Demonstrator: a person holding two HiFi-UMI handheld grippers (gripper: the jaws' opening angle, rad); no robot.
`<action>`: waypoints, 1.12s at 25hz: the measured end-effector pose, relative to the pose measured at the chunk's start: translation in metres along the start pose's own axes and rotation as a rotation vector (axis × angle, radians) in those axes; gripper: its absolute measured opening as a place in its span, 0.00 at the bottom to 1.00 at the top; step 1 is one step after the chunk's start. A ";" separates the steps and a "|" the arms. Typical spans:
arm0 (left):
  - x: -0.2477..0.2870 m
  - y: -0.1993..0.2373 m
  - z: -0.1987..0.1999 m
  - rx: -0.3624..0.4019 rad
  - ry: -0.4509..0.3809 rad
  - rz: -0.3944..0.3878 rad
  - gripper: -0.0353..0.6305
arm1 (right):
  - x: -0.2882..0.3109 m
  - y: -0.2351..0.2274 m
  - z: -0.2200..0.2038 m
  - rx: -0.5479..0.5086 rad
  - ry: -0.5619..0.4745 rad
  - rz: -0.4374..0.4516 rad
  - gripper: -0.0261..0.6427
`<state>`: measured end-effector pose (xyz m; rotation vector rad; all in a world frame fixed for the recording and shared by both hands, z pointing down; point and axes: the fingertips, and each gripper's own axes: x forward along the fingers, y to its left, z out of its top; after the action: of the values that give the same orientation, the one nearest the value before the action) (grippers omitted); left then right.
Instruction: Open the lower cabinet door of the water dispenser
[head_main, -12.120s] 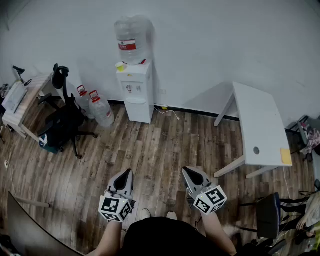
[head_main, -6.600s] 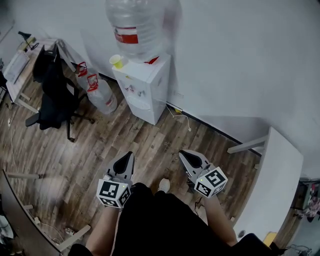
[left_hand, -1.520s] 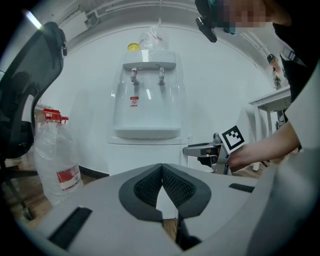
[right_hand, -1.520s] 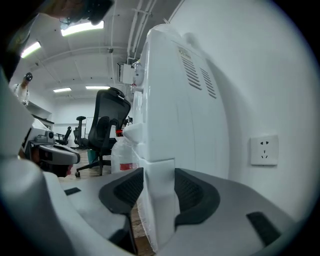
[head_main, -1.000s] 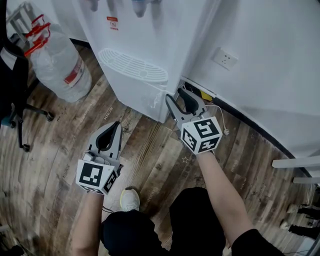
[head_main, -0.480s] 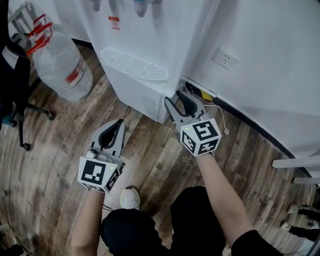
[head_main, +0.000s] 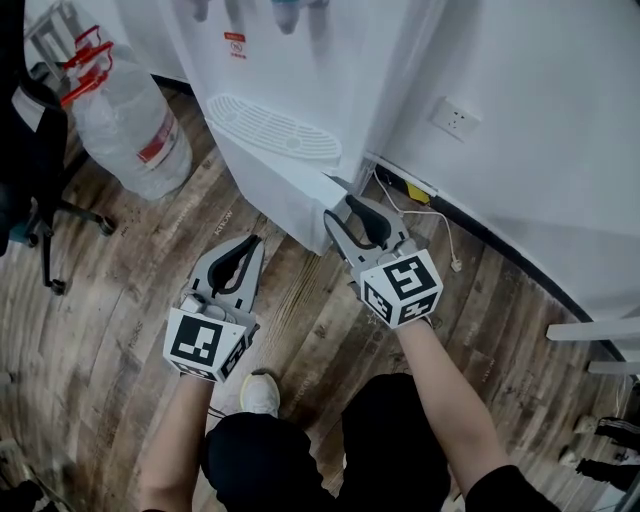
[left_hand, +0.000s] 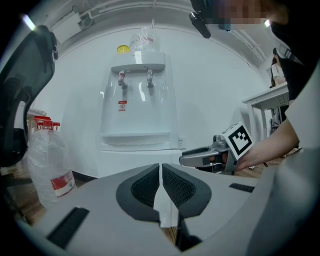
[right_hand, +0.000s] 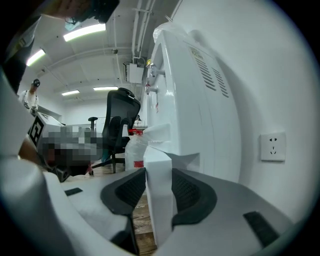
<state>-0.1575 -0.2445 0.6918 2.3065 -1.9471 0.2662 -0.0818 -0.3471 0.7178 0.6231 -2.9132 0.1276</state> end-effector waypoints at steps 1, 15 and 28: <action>0.001 -0.001 0.001 0.002 0.001 0.000 0.08 | -0.001 0.003 0.000 -0.005 0.000 0.009 0.30; 0.007 -0.016 0.012 0.041 0.002 -0.025 0.26 | -0.007 0.047 -0.004 -0.027 0.013 0.127 0.28; 0.005 -0.013 0.013 0.045 0.017 0.015 0.41 | -0.006 0.080 -0.007 -0.025 0.016 0.220 0.25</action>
<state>-0.1435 -0.2497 0.6806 2.3109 -1.9709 0.3330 -0.1084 -0.2715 0.7199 0.2946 -2.9543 0.1214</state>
